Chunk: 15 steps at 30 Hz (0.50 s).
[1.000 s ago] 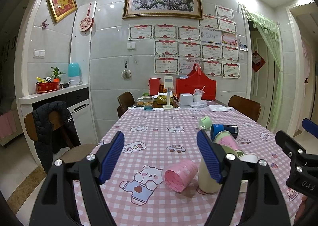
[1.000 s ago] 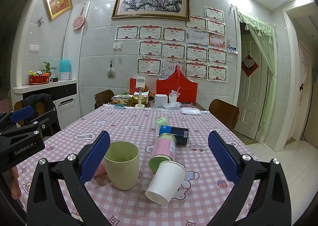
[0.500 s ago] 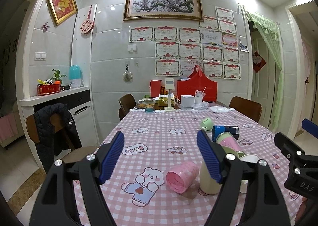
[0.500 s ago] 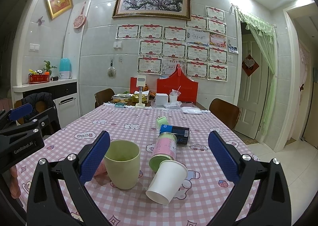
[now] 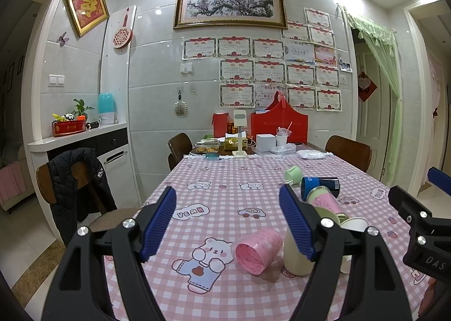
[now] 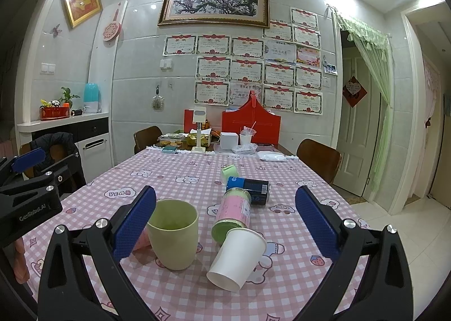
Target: Flip cup upside down
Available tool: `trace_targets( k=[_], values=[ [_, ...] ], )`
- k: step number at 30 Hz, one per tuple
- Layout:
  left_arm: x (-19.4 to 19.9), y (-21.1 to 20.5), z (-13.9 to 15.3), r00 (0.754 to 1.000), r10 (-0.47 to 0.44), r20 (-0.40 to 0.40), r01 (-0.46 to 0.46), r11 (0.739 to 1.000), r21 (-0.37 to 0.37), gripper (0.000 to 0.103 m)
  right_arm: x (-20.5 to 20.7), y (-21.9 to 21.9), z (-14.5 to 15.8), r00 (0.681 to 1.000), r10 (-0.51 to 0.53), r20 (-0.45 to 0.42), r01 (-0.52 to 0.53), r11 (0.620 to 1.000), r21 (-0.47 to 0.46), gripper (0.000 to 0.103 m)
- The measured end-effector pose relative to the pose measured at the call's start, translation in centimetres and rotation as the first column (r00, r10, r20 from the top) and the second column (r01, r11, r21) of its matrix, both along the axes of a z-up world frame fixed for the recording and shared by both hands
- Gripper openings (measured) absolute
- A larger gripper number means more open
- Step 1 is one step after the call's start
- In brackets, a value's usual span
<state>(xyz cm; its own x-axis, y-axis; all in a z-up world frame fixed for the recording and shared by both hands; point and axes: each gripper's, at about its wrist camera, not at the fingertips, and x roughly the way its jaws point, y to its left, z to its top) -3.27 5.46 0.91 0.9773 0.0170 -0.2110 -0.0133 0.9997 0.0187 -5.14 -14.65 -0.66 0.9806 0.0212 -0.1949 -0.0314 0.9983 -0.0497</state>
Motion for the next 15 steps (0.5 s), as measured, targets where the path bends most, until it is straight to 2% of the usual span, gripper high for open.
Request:
trace_targets(
  k=[8,10,15],
  values=[
    [0.3,-0.1,-0.1,1.000,-0.003,-0.002,0.003,1.000,0.009,0.074,0.6,-0.2,0.1,1.000,-0.002,0.004,0.002,1.000,0.012,0.095],
    [0.4,-0.1,-0.2,1.000,0.000,-0.003,0.000,1.000,0.012,0.079,0.8,-0.1,0.2,1.000,-0.006,0.004,0.006,1.000,0.015,0.095],
    [1.3,0.1,-0.2,1.000,-0.016,-0.022,0.016,1.000,0.000,0.080,1.5,0.0,0.2,1.000,-0.013,-0.006,0.013,1.000,0.024,0.095]
  ],
)
